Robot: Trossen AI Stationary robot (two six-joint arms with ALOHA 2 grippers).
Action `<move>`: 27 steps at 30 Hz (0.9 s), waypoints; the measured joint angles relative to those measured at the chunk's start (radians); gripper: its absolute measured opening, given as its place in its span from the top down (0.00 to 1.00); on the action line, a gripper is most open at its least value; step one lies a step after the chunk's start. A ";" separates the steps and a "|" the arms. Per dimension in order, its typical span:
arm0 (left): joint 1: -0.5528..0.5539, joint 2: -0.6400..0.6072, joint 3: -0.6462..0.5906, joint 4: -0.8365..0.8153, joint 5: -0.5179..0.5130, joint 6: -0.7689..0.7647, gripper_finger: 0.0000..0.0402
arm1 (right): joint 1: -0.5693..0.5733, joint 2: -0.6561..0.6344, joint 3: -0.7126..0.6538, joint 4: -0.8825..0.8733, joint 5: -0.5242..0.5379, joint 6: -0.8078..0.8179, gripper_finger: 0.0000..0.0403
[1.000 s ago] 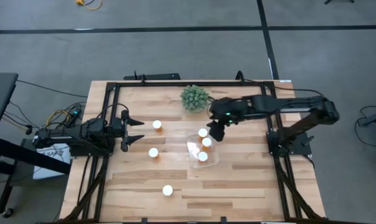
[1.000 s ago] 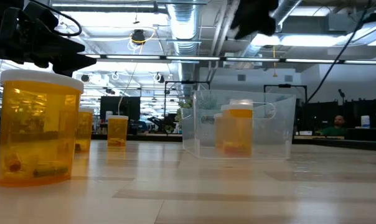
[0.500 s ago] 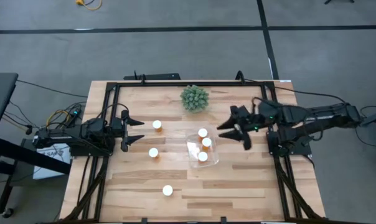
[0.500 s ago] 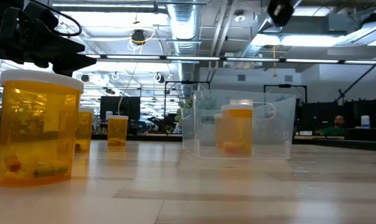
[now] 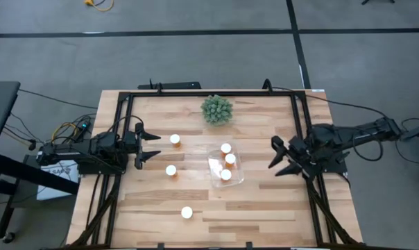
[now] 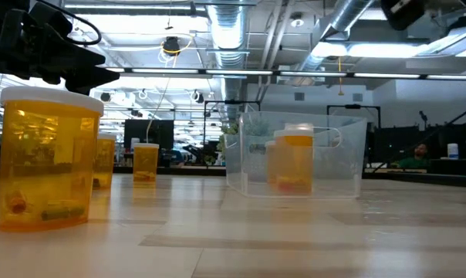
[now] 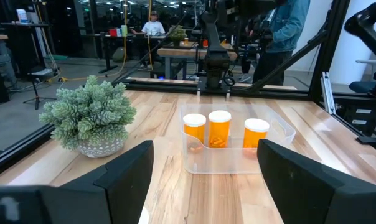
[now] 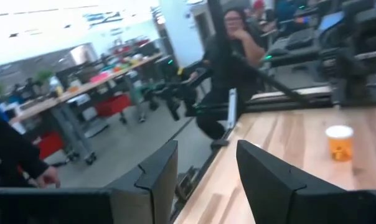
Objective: Pick and place pill bottles into a basket
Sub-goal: Put the orange pill bottle into the transparent bin
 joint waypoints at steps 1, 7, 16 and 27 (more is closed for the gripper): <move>0.000 0.000 0.000 0.000 0.000 0.000 0.31 | 0.009 -0.019 -0.016 0.000 -0.005 -0.008 0.61; 0.000 0.000 0.000 0.000 0.000 0.000 0.31 | 0.058 -0.123 -0.136 0.086 -0.005 -0.007 0.62; 0.000 0.000 0.000 0.000 0.000 0.000 0.31 | 0.090 -0.209 -0.248 0.331 0.002 0.043 0.64; 0.000 0.000 0.000 0.000 0.000 0.000 0.31 | 0.165 -0.348 -0.343 0.335 0.056 0.055 0.65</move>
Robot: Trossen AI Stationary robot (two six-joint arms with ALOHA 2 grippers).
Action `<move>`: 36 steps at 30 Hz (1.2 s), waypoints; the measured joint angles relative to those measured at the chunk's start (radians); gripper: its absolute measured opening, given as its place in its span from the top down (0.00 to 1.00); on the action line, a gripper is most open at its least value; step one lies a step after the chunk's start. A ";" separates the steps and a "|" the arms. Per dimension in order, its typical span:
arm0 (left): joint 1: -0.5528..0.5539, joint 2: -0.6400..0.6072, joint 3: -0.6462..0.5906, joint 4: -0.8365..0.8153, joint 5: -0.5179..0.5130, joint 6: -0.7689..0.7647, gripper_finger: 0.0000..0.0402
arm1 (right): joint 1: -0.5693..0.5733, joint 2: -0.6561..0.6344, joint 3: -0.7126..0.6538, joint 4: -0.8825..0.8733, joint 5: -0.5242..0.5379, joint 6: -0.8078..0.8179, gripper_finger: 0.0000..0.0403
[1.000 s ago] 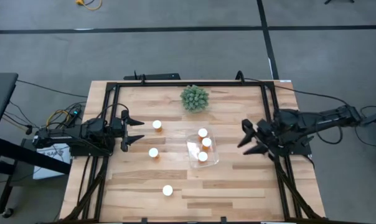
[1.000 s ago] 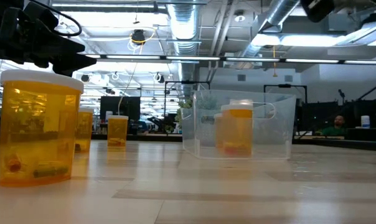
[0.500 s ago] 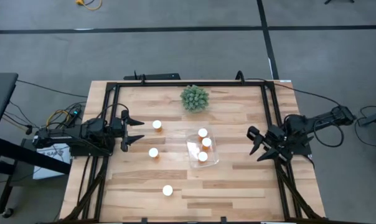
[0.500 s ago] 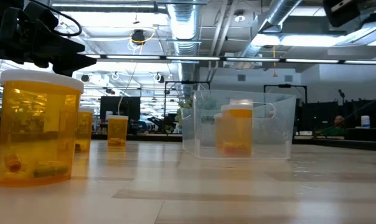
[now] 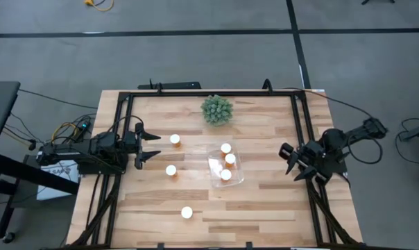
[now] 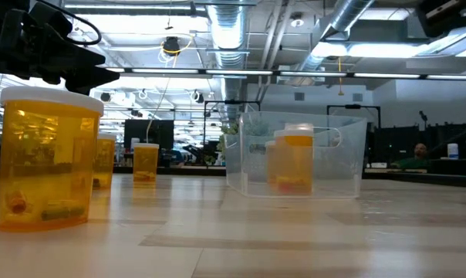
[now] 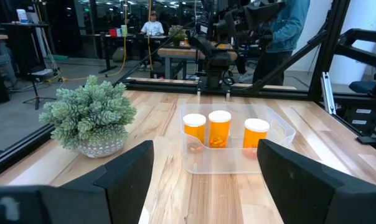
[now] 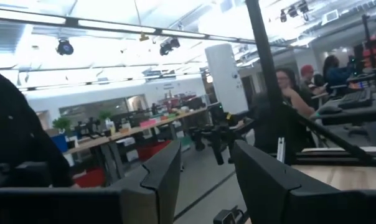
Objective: Pick and place pill bottles into a basket
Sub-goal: Put the orange pill bottle into the transparent bin
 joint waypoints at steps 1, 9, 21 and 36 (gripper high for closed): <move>0.000 0.000 0.000 0.000 0.000 0.000 0.31 | 0.006 -0.014 -0.009 0.001 0.005 0.000 0.66; 0.000 0.000 0.000 0.000 0.000 0.000 0.31 | 0.058 -0.101 -0.045 -0.003 0.022 0.017 0.66; 0.000 0.000 0.000 0.000 0.000 0.000 0.31 | 0.106 -0.179 -0.099 -0.078 0.050 0.052 0.66; 0.000 0.000 0.000 0.000 0.000 0.000 0.31 | 0.104 -0.178 -0.100 -0.347 0.145 -0.043 0.66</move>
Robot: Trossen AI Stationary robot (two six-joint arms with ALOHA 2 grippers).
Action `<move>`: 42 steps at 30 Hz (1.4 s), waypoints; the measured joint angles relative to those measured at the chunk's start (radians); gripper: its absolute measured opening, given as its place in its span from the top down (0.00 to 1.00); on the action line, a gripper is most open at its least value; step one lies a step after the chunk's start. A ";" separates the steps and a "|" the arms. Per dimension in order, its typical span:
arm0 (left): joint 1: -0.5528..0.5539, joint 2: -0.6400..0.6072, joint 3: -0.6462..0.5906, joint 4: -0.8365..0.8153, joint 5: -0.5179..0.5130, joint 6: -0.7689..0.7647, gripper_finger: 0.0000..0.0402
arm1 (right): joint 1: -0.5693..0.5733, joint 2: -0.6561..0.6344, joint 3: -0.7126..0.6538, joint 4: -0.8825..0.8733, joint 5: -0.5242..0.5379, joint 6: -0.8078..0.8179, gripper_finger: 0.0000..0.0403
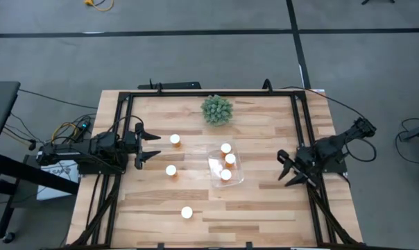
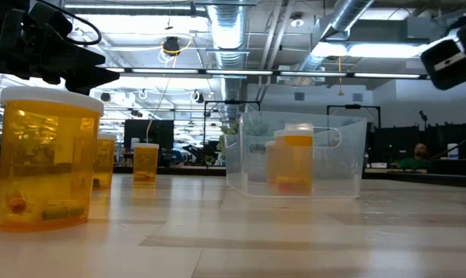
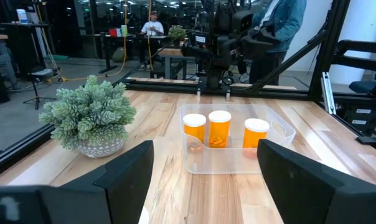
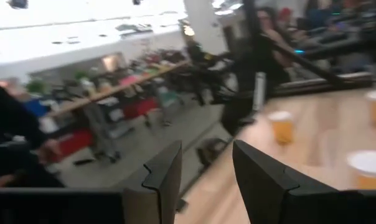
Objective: Pick and place pill bottles into a basket
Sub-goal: Put the orange pill bottle into the transparent bin
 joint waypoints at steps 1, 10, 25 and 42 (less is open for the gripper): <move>0.000 0.000 0.000 0.000 0.000 0.000 0.31 | 0.000 0.000 0.000 -0.011 0.022 -0.009 0.66; 0.000 0.000 0.000 0.000 0.000 0.000 0.31 | 0.000 0.000 0.002 -0.041 0.193 -0.057 0.66; 0.000 0.000 0.000 0.000 0.000 0.000 0.31 | 0.000 0.000 0.006 -0.050 0.214 -0.056 0.66; 0.000 0.000 0.000 0.000 0.000 0.000 0.31 | 0.000 0.000 0.007 -0.051 0.214 -0.055 0.66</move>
